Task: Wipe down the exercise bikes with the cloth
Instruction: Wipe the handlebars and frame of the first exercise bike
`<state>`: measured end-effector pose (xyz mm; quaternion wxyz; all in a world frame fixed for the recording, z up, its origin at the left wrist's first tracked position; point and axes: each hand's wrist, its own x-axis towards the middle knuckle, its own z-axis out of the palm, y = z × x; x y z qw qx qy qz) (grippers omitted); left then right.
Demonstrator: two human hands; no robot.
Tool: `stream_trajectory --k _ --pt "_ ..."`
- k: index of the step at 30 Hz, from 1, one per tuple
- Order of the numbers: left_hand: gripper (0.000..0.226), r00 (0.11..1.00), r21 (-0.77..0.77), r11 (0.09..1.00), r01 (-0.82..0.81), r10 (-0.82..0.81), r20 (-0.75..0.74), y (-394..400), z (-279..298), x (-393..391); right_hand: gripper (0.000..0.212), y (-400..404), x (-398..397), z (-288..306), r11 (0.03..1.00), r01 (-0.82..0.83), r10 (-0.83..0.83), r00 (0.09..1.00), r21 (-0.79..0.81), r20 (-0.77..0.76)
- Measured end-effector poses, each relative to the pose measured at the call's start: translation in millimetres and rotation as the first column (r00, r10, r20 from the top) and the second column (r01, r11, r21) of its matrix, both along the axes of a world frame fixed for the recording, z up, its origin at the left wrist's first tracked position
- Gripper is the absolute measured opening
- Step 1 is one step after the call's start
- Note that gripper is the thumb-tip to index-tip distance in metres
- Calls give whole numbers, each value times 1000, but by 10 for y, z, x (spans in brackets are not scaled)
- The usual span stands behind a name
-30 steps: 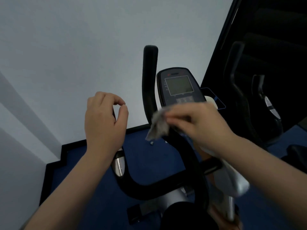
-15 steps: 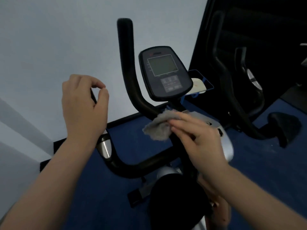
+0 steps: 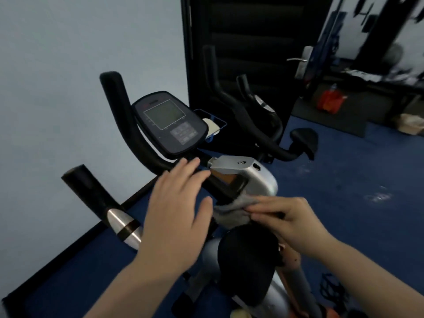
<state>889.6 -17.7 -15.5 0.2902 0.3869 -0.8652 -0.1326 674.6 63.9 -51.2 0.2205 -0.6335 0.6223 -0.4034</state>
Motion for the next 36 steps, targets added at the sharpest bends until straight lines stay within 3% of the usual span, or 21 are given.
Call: stream_trajectory --k 2,6,8,10,14,17,19,22,26,28,31,33,36 --pt "52 995 47 998 42 -46 87 -14 -108 -64 30 53 -49 107 994 45 -35 995 104 -97" --pt "58 985 52 998 16 -25 168 -31 -212 -130 20 -456 139 199 917 395 -397 916 -60 -47" --pt "57 987 57 998 0 -9 162 -38 -225 -121 19 -678 292 165 886 463 -458 867 -23 -196" --pt "57 987 59 998 -10 1 159 -37 -239 -107 16 -693 316 93 906 422 -394 856 13 -334" --pt "57 989 100 994 -39 24 145 2 -236 -129 12 -595 82 78 948 299 -275 942 109 -193" --pt "56 990 107 993 -54 40 134 42 -245 -178 16 -693 182 57 928 366 -361 834 -72 -416" --pt "53 993 125 990 -64 51 103 74 -238 -197 15 -684 250 4 941 332 -334 884 -66 -326" --pt "44 994 170 980 -100 106 -26 138 -161 -153 10 -554 51 139 974 184 -179 983 133 -52" --pt "35 946 91 970 -224 239 -220 95 66 181 14 -434 164 450 986 166 -166 986 -35 11" --pt "29 916 34 958 -285 282 -286 -8 180 395 23 -349 484 455 998 65 -67 994 -28 -84" --pt "28 889 -32 946 -322 291 -355 -163 220 640 13 -159 860 271 998 -49 26 870 -33 -493" --pt "27 923 -95 956 -276 236 -302 -206 148 743 10 -116 892 244 999 -25 -1 849 -42 -528" --pt "25 972 -171 975 -142 105 -210 -256 36 893 23 -190 912 272 990 137 -129 869 -17 -477"
